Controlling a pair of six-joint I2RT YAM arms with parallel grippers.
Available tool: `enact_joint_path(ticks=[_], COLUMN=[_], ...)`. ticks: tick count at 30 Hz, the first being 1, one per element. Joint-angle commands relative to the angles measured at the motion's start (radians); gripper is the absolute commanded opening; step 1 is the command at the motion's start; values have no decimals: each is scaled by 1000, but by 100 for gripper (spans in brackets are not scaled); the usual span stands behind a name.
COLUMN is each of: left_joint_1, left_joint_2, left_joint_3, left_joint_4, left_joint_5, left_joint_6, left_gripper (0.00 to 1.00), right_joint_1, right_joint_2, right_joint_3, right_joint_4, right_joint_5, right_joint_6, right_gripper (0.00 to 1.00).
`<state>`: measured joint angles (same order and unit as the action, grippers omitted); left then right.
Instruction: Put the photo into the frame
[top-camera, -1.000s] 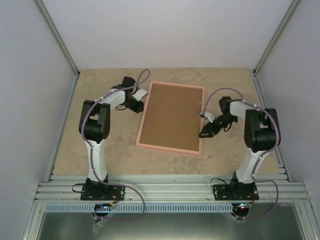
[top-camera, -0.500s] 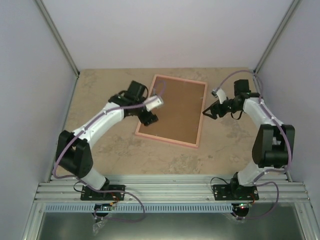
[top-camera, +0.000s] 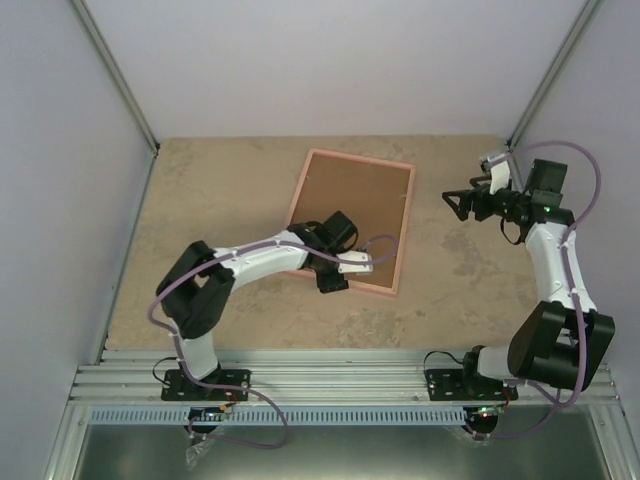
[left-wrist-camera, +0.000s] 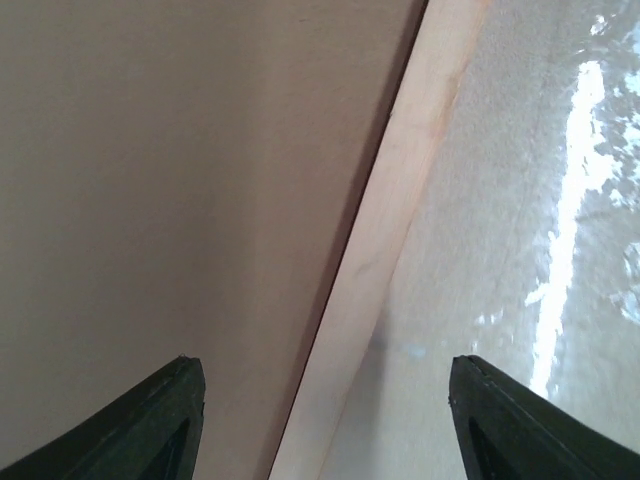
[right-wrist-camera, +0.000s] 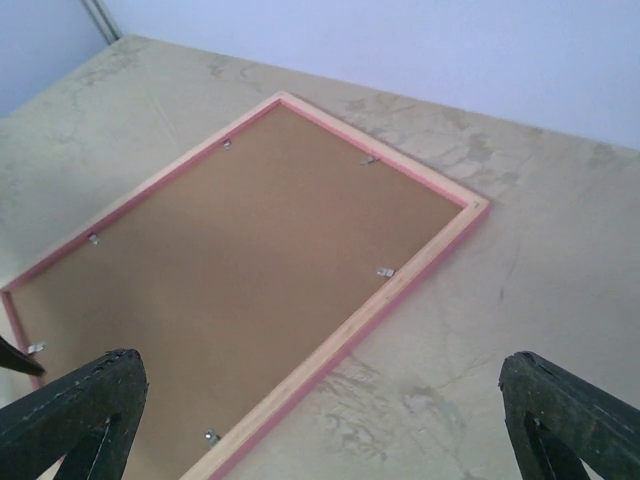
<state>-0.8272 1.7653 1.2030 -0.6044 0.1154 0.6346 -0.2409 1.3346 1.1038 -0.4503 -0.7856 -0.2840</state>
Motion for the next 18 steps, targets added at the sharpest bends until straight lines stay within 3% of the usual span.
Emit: enact_joint_path(ticks=[1,8,13,18], left_joint_1=[-57,-108,-138,-141], left_joint_2=[88,146,145,151], left_joint_3=[50,53,17,23], left_joint_4=[45,72,93,102], left_joint_5=[-86,-111,-111,-111], left_joint_6=[46,56,54,32], left_gripper=[68,51,28,15], right_joint_1=[-29,-32,-31,-27], right_joint_2=[42,24,84,140], right_joint_3=[-50,-202,-226,-285], right_joint_4=[-23,95,91,116], right_joint_5=[-90,-80,-116,-171], right_joint_6=[48,224,231,254], right_gripper=[98,98,98,98])
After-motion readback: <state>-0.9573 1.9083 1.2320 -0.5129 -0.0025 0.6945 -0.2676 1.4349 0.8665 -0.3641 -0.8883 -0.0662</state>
